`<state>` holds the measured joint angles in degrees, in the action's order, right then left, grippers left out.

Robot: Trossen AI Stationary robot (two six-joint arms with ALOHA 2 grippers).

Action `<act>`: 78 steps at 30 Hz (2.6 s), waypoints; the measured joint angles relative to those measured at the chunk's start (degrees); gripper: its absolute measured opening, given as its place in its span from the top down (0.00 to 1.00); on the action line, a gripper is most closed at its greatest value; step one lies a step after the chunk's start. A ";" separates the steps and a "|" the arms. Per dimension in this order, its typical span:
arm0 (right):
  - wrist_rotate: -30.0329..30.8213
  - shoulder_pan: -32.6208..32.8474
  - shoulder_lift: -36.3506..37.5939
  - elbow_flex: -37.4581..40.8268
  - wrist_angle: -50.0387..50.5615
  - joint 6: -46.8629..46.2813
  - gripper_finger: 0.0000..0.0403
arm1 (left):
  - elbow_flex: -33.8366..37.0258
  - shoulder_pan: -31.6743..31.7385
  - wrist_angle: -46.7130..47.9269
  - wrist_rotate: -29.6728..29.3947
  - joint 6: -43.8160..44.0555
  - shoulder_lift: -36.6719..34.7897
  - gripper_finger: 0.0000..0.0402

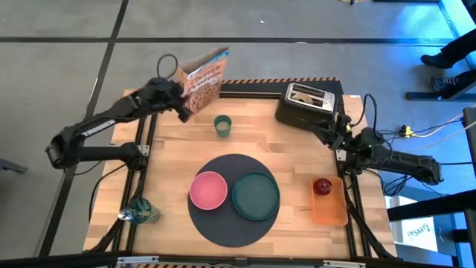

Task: Arrange a breakfast setting
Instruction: Pour the cereal from the cereal box into the pink bowl

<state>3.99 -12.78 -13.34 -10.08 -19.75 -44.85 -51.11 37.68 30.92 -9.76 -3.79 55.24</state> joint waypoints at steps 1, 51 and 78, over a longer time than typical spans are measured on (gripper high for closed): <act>-0.49 0.00 -1.58 -2.21 1.68 2.22 0.25 | -2.59 -0.97 2.33 1.48 -3.41 -0.54 0.99; -18.73 -0.87 -53.04 -55.87 -2.07 30.15 1.00 | -29.40 -24.75 8.94 20.76 13.65 7.82 0.58; -19.37 -0.70 -53.70 -55.81 -12.64 29.35 1.00 | -29.37 -30.73 -4.20 19.58 14.00 17.54 0.36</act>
<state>-15.38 -13.47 -67.05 -65.89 -32.39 -15.51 -80.49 6.95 26.71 9.82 10.21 72.78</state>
